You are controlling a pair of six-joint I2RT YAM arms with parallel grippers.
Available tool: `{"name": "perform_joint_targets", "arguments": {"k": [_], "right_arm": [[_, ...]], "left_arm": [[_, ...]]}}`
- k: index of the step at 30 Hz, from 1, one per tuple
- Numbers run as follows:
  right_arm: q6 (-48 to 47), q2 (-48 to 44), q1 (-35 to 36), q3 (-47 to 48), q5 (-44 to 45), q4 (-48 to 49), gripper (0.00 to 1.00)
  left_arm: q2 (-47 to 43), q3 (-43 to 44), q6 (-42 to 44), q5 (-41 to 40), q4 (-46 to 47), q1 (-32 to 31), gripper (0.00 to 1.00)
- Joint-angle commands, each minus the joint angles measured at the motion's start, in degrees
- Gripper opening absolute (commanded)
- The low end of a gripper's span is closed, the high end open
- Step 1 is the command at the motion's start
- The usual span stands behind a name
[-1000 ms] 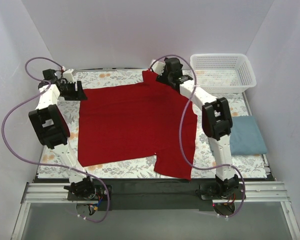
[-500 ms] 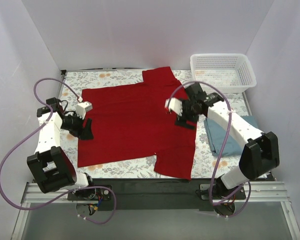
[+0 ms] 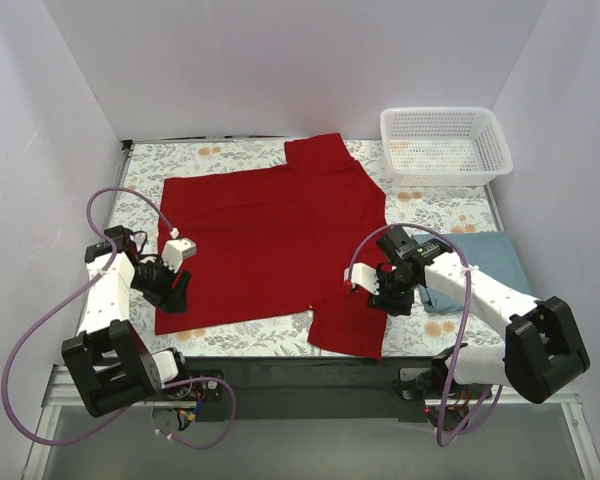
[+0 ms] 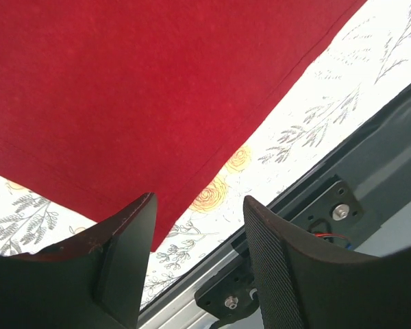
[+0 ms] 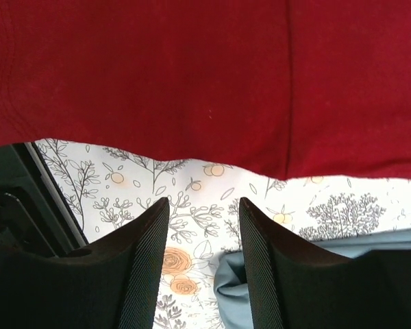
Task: Fold and stack the t-shirts
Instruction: Flatten the tshirt out, then fold the tshirt
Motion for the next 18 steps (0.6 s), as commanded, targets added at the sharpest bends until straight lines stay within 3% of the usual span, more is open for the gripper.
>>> {"name": "perform_joint_targets", "arguments": {"k": [1,18], "right_arm": [[-3.59,-1.27,1.63,-1.35,-1.47,4.45,0.52],[-10.98,5.14,6.81,-3.81,-0.76,7.17,0.57]], "left_arm": [[-3.88,-2.27,2.62,-2.01,2.23,0.34,0.53],[-7.04,-5.44,7.01,0.01,2.76,0.25,0.54]]}}
